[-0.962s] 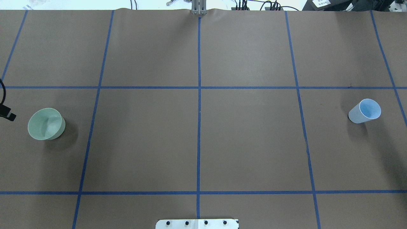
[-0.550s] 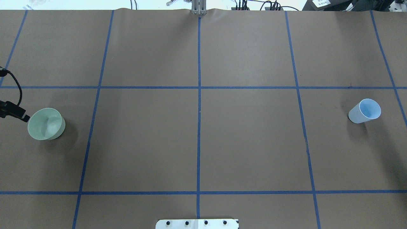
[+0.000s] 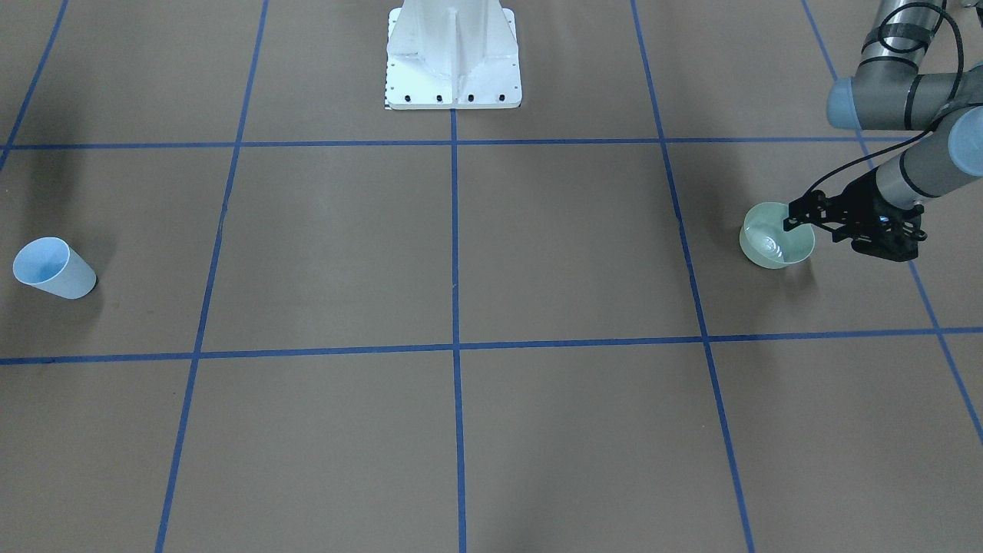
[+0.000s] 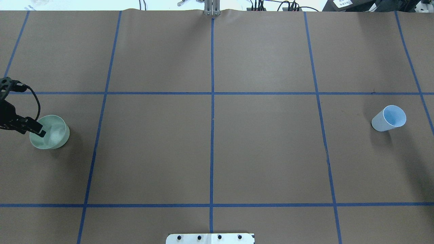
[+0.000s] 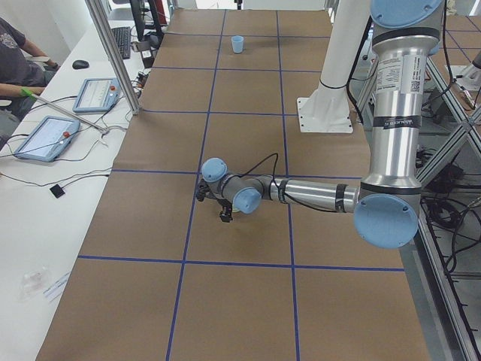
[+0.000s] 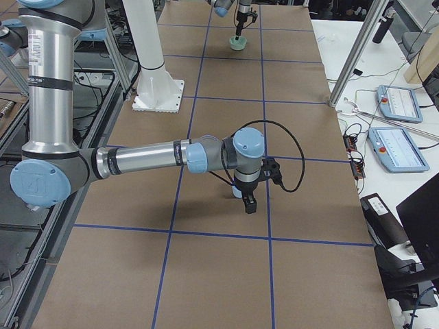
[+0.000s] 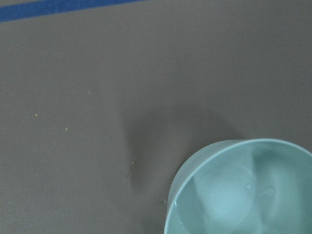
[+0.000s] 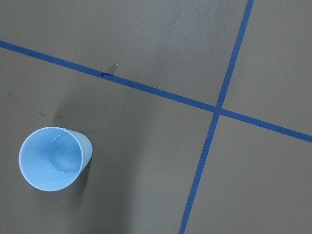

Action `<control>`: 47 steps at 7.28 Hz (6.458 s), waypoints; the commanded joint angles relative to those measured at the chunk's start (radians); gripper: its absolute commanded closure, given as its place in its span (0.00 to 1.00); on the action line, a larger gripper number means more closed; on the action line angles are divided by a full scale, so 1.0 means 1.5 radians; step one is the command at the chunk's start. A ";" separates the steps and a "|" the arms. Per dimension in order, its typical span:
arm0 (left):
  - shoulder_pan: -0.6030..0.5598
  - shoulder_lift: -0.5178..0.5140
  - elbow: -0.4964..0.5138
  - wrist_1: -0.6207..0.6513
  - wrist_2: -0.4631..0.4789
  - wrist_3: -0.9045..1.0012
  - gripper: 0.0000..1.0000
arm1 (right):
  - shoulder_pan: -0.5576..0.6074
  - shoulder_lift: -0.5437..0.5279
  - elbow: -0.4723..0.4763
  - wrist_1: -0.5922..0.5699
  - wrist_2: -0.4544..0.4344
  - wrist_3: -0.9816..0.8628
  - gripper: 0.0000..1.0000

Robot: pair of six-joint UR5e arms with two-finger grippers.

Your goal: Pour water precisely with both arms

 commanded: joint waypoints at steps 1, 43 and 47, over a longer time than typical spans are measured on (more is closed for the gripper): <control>0.002 -0.015 0.013 0.000 -0.001 -0.025 1.00 | 0.000 0.000 0.000 0.000 0.000 -0.001 0.00; 0.242 -0.399 -0.075 0.115 0.231 -0.576 0.00 | -0.227 -0.113 -0.259 1.131 -0.063 0.495 0.01; 0.242 -0.393 -0.077 0.114 0.231 -0.576 0.00 | -0.275 -0.105 -0.298 1.127 -0.110 0.494 0.01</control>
